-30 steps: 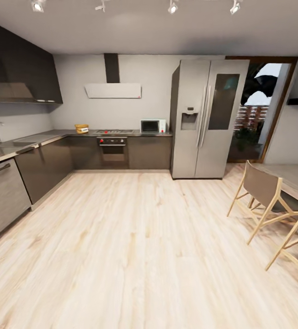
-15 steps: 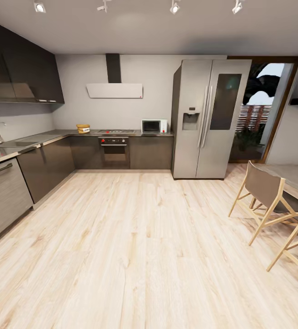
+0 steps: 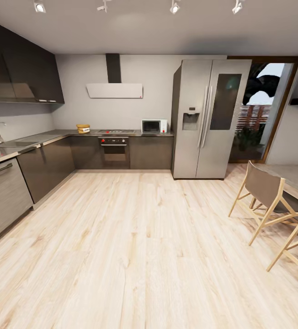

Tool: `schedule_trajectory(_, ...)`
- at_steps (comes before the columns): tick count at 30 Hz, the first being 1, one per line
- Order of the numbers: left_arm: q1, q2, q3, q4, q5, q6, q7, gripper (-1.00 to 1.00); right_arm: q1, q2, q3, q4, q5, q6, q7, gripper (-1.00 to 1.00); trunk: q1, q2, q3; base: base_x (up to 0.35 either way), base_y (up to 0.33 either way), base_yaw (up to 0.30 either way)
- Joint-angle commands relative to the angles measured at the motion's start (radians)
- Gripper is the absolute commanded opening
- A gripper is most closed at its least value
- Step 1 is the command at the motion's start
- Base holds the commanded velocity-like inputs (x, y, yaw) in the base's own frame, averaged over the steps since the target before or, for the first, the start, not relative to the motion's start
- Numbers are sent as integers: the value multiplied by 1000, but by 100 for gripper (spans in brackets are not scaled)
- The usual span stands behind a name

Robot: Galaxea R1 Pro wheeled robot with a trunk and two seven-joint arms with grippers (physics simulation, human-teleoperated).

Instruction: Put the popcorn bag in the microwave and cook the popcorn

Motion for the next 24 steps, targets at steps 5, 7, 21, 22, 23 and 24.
schedule_trajectory(5,0,1,3,-2,5,-1,0,100,0,0,0,1,-1,-4,0,100,0,0,-1,0,0,0)
schedule_trajectory(7,0,-1,3,-2,5,-1,0,100,0,0,0,1,-1,-3,0,100,0,0,-1,0,0,0)
schedule_trajectory(21,0,0,-6,-4,-1,1,0,100,0,0,-1,1,-4,-5,0,100,0,0,-1,224,0,0)
schedule_trajectory(22,0,0,-6,-4,0,2,0,100,0,0,-2,1,-4,-5,0,100,0,0,-1,319,0,0)
schedule_trajectory(23,0,0,-6,-5,1,2,0,100,0,0,-2,1,-4,-5,0,100,0,0,-1,319,0,0)
schedule_trajectory(24,0,0,-6,-5,2,2,0,100,0,0,-2,1,-4,-5,0,100,0,0,-1,320,0,0)
